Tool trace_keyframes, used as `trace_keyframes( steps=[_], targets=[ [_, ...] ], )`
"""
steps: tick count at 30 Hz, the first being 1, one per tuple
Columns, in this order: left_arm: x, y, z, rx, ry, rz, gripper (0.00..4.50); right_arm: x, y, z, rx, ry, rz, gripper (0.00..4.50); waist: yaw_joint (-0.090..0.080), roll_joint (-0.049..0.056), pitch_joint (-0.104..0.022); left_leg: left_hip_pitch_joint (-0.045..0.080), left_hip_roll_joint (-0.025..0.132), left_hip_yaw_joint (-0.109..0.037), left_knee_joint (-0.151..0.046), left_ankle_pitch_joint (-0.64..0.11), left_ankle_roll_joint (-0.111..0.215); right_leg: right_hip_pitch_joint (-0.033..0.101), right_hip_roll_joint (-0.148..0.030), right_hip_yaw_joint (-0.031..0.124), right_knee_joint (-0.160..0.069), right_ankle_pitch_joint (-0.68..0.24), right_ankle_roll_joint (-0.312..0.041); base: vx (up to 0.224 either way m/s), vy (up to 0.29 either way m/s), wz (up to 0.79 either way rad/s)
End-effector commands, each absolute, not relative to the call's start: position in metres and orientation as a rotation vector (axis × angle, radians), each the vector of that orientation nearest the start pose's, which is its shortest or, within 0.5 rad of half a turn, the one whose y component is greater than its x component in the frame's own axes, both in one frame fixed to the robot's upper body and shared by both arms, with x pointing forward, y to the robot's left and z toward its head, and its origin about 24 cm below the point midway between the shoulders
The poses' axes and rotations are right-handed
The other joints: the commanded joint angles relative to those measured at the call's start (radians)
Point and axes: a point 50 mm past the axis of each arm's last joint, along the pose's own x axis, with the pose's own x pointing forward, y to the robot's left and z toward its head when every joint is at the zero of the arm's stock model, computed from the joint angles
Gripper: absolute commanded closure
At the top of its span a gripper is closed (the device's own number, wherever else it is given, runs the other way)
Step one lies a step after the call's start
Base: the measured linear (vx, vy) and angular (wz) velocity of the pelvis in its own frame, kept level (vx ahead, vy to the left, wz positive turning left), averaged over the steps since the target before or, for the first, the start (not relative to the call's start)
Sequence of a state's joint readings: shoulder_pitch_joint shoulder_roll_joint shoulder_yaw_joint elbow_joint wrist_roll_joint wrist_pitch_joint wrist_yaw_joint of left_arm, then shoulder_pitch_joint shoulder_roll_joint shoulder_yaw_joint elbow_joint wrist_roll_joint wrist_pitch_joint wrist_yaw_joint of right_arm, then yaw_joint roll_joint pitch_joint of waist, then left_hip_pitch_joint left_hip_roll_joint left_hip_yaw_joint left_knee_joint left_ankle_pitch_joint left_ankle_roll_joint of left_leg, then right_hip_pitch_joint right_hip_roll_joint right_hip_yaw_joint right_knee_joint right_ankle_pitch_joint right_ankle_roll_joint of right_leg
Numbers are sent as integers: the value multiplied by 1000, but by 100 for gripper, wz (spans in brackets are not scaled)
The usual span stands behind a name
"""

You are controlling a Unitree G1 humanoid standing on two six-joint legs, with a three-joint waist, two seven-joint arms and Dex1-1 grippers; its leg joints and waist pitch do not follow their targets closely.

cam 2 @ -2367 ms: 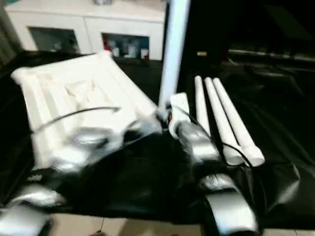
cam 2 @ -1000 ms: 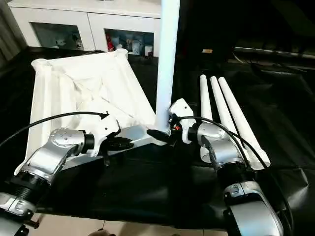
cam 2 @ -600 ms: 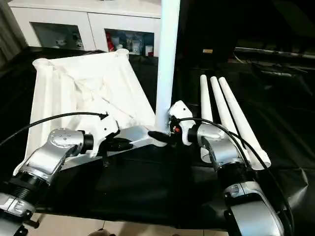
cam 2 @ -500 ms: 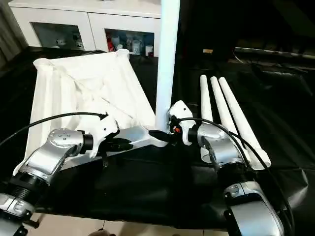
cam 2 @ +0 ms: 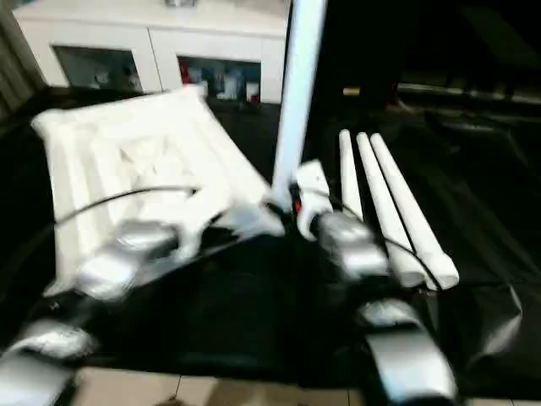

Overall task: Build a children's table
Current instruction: Rotate leg to tighten

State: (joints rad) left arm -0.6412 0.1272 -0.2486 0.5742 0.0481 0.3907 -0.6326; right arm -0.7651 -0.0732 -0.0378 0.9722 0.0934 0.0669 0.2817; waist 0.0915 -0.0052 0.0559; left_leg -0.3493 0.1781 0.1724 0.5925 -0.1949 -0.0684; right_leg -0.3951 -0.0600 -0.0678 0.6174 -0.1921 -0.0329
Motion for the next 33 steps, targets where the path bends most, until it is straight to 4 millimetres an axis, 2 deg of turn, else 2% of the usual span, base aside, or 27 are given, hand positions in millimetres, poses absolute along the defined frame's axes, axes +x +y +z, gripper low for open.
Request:
trace_keyframes(
  steps=[1,2,4,5,8,9,14,17,20,24,26,28,29,30,31,32,33],
  targets=[
    [350,74,59,237,409,-687,450,356,-107,10,84,484,223,186,-1,-5,-64,8,49,-14,-71,-166,6,45,-93,58,-81,-224,-202,0,0,0],
    [350,69,60,237,404,-688,450,357,-104,11,82,487,200,186,0,-4,-66,3,49,-15,-70,-150,12,48,-92,57,-77,-195,-199,0,0,0],
    [349,64,60,263,394,-700,450,358,-98,13,52,472,211,186,2,-3,-68,2,47,-14,-69,-139,20,48,-91,55,-76,-170,-196,0,0,0],
    [349,63,60,279,385,-710,450,359,-96,15,42,462,222,186,3,-4,-69,-3,46,-14,-68,-120,36,52,-91,55,-72,-130,-198,0,0,0],
    [346,62,59,297,377,-741,450,362,-93,20,30,439,236,186,3,-6,-67,-3,47,-13,-68,-132,46,51,-94,54,-77,-155,-195,0,0,0],
    [346,63,58,305,382,-742,450,363,-92,22,43,433,247,133,2,-5,-65,-2,47,-13,-69,-144,44,50,-95,54,-79,-176,-193,0,0,0],
    [344,71,55,341,387,-757,450,368,-93,32,43,361,299,106,-2,-7,-65,-6,49,-16,-71,-156,44,52,-95,54,-78,-189,-187,0,0,0],
    [342,82,54,350,389,-789,450,372,-101,41,16,294,348,69,-5,-8,-69,-10,48,-14,-66,-110,59,53,-94,54,-70,-125,-207,0,0,0],
    [341,91,54,363,383,-814,450,371,-108,45,-13,261,434,61,-3,-6,-70,-12,49,-12,-63,-91,86,53,-94,53,-66,-85,-226,0,0,0],
    [339,109,53,396,379,-832,450,362,-127,46,-56,234,616,61,1,-6,-70,-10,53,-12,-61,-85,107,53,-92,53,-61,-42,-239,0,0,0],
    [341,112,54,411,366,-815,450,359,-131,46,-69,226,642,61,0,-7,-70,-10,53,-12,-61,-85,108,54,-92,52,-61,-40,-242,0,0,0],
    [343,112,59,406,315,-804,450,356,-137,47,-87,210,657,61,-2,-12,-70,-11,52,-12,-61,-84,109,56,-92,52,-63,-50,-241,0,0,0],
    [344,109,64,360,296,-813,421,354,-139,48,-86,200,664,58,0,-14,-68,-12,51,-11,-61,-87,107,57,-93,53,-65,-68,-236,0,0,0],
    [344,107,69,322,275,-828,421,352,-141,49,-84,190,673,58,0,-14,-69,-12,51,-12,-60,-85,106,57,-95,53,-65,-80,-236,0,0,0],
    [344,107,69,322,275,-828,392,352,-141,49,-84,190,673,56,3,-14,-69,-11,50,-11,-60,-86,107,55,-94,53,-67,-87,-233,0,0,0],
    [344,104,76,274,257,-842,389,349,-142,52,-78,169,686,56,2,-14,-69,-11,50,-11,-60,-86,105,54,-93,53,-66,-91,-232,0,0,0],
    [343,101,86,246,214,-864,384,343,-144,56,-64,144,719,56,7,-11,-71,-10,56,-13,-60,-69,108,56,-93,53,-62,-54,-241,0,0,0]
  ],
)
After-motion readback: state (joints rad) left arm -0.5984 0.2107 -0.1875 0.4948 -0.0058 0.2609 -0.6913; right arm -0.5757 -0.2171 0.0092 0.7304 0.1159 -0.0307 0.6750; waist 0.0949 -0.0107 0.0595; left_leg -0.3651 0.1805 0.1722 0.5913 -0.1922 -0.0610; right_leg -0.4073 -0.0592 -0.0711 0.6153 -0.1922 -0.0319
